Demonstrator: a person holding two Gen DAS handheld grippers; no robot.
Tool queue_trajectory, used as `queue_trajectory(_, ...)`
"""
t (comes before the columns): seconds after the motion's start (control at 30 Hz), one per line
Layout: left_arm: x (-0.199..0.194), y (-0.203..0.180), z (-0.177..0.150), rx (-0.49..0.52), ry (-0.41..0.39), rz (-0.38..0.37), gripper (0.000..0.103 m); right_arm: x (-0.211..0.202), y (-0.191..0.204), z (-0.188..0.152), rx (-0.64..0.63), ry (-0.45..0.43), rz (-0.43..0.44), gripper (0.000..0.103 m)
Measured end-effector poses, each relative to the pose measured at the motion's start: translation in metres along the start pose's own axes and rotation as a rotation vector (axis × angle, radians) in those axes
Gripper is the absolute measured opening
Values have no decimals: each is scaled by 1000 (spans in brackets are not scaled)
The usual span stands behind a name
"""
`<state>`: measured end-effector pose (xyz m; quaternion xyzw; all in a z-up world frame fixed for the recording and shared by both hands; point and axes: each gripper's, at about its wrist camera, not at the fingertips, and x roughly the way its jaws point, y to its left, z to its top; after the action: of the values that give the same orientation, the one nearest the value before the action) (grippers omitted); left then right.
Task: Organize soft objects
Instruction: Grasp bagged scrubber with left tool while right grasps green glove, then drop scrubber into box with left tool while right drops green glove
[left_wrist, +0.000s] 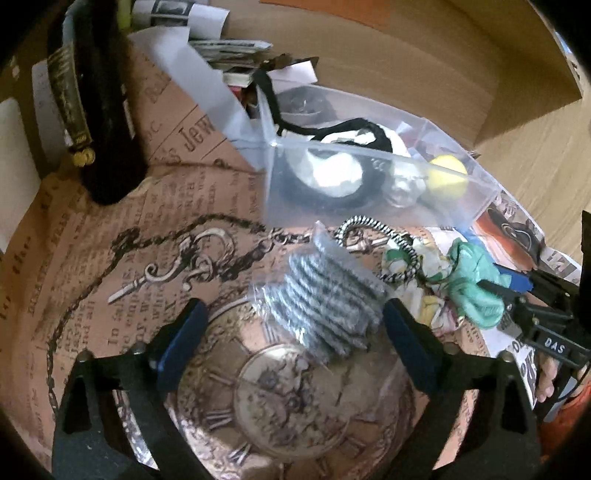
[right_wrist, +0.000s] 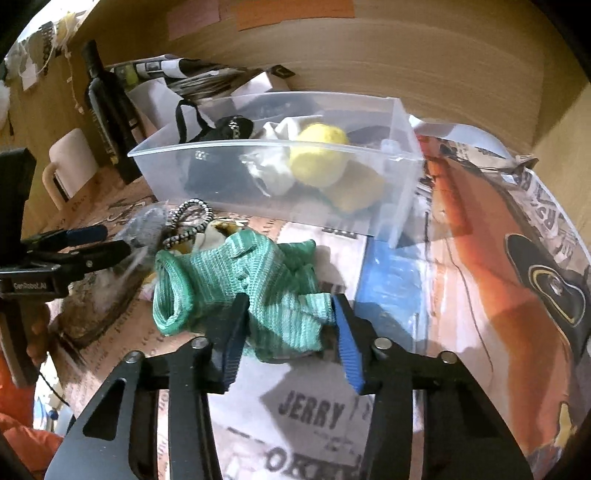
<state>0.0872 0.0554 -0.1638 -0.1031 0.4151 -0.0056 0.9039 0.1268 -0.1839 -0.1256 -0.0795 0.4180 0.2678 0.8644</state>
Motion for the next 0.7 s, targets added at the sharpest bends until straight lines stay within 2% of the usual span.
queue_trajectory(0.07,-3,0,-1,3,-3,-2,83,-3,-2,-1,6,-13,-13,35)
queue_trajectory(0.23,-1,-7,1,32,8,-32,49,-13,-5,0,15,-64,-42,32)
queue_trajectory(0.33,-3,-14,1,51,-1,-42,35,-23,-6,2,14,-100,-49,31)
queue_trajectory(0.5,-16,-19,-1,73,-33,-36,26,-45,-7,9,6,-164,-67,31)
queue_trajectory(0.7,-48,-29,2,106,-116,-4,25,-66,-9,20,19,-249,-76,31)
